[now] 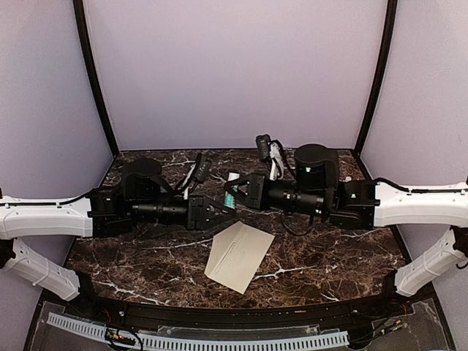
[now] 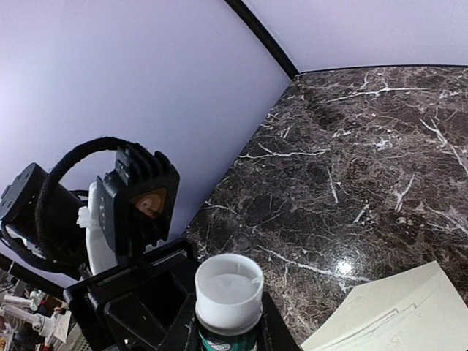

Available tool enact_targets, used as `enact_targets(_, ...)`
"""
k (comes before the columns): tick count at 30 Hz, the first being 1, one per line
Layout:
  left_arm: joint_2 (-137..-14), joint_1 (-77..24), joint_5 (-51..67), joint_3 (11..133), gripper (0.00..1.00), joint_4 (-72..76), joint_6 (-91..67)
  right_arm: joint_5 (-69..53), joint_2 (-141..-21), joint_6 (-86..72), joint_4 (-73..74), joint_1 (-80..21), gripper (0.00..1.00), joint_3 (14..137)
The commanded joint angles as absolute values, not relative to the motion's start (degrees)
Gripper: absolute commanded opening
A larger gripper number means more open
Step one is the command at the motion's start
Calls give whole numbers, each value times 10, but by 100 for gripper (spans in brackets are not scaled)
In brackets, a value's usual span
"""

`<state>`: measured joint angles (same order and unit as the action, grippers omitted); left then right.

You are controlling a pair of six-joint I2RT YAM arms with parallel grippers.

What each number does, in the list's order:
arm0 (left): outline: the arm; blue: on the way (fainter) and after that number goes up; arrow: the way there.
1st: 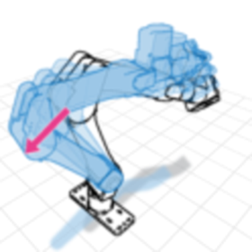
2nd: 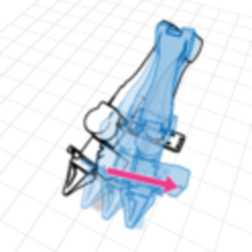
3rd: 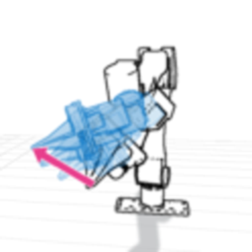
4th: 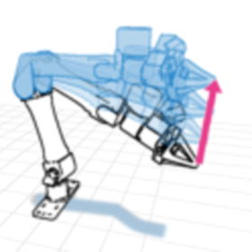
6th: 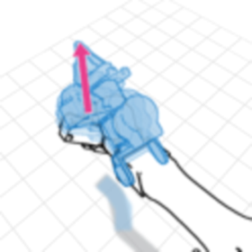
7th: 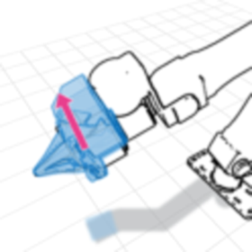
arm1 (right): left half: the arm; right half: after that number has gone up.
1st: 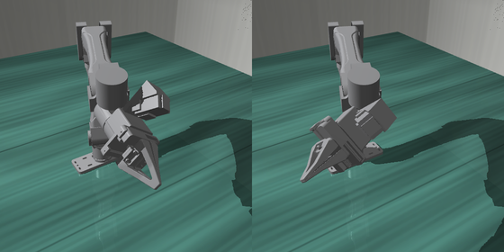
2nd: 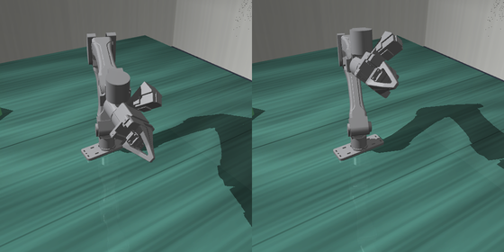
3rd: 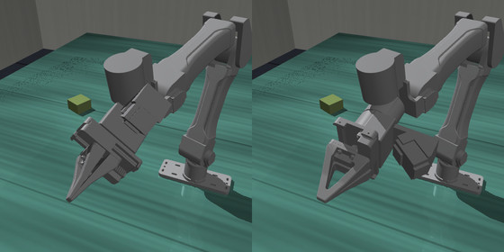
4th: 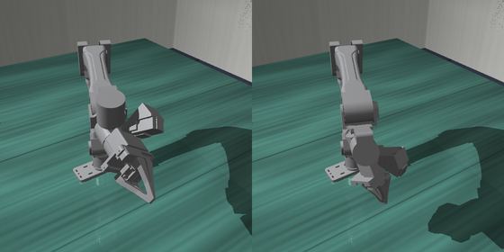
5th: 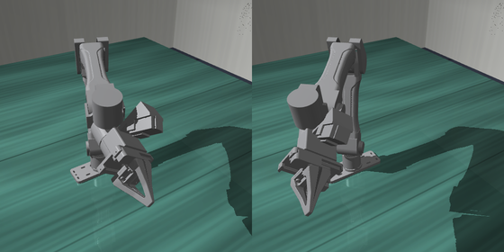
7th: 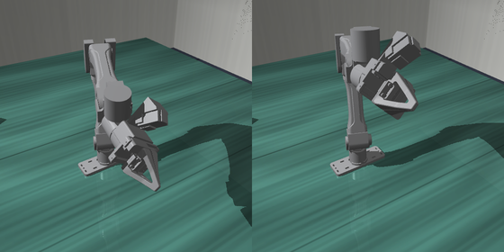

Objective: Place the letter into the envelope and seal it
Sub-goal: Unscrew the solid glue.

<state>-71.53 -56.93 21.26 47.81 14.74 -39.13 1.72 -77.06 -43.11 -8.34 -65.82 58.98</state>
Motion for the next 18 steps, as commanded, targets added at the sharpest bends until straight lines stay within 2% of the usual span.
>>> enact_targets(1, -710, -557, 129, 495, 0, 76, -384, 76, -801, -435, -19, -692, 10, 632)
enact_targets(14, -714, -556, 119, 491, 0, 68, -385, 126, -871, -491, 51, -707, 8, 698)
enact_targets(16, -715, -556, 123, 491, 0, 73, -388, 123, -866, -489, 47, -708, 10, 696)
enact_targets(18, -714, -554, 130, 489, 0, 81, -392, 120, -848, -482, 33, -708, 19, 684)
